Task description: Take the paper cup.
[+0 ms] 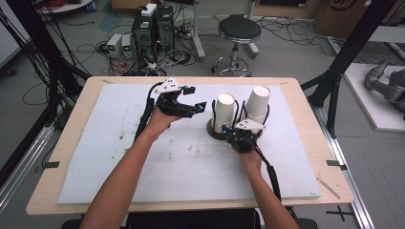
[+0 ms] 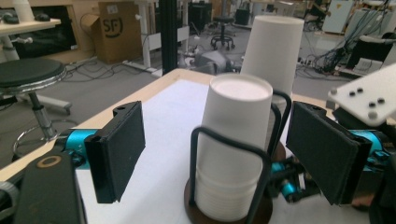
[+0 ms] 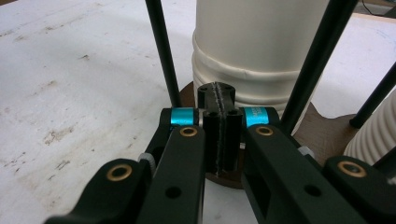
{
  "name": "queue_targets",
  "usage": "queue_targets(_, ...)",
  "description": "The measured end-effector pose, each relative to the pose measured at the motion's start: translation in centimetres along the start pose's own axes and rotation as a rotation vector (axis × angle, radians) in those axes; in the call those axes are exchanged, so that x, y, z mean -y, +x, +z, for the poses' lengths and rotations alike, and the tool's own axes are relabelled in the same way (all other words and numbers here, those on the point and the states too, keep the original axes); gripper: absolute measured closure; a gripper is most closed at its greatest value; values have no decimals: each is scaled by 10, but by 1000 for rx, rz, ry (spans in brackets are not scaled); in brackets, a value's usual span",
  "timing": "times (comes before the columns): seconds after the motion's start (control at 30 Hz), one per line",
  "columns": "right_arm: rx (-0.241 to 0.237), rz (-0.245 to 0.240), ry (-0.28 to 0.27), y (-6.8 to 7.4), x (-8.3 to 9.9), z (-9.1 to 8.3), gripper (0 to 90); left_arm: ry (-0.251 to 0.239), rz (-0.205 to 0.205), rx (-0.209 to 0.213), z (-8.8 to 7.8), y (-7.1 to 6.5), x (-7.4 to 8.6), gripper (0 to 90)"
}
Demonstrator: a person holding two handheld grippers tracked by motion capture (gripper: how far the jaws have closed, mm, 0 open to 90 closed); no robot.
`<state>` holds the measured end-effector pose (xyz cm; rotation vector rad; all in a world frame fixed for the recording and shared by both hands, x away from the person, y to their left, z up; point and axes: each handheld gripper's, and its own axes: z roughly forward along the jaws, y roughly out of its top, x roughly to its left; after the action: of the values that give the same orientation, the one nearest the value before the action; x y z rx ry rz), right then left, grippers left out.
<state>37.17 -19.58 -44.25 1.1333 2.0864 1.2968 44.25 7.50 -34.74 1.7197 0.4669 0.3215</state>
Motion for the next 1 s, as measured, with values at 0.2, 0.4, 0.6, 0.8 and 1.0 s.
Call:
queue_targets(0.2, -4, 3, 1, 0, 0, 0, 900, 18, -30, 18, 27, 0, -12, 192)
queue_targets(0.4, -7, 2, 1, -1, 0, 0, 900, 48, -18, 49, 57, -5, -19, 192)
queue_targets(0.6, -9, 2, -1, -2, 0, 0, 900, 84, -1, 78, 78, -12, -19, 196)
queue_targets(0.8, -6, 5, -8, -5, -2, -3, 900, 136, 5, 57, 86, -11, -13, 202)
queue_targets(1.0, -3, 7, -8, -4, -1, -2, 900, 155, 40, 84, 89, -12, -11, 334)
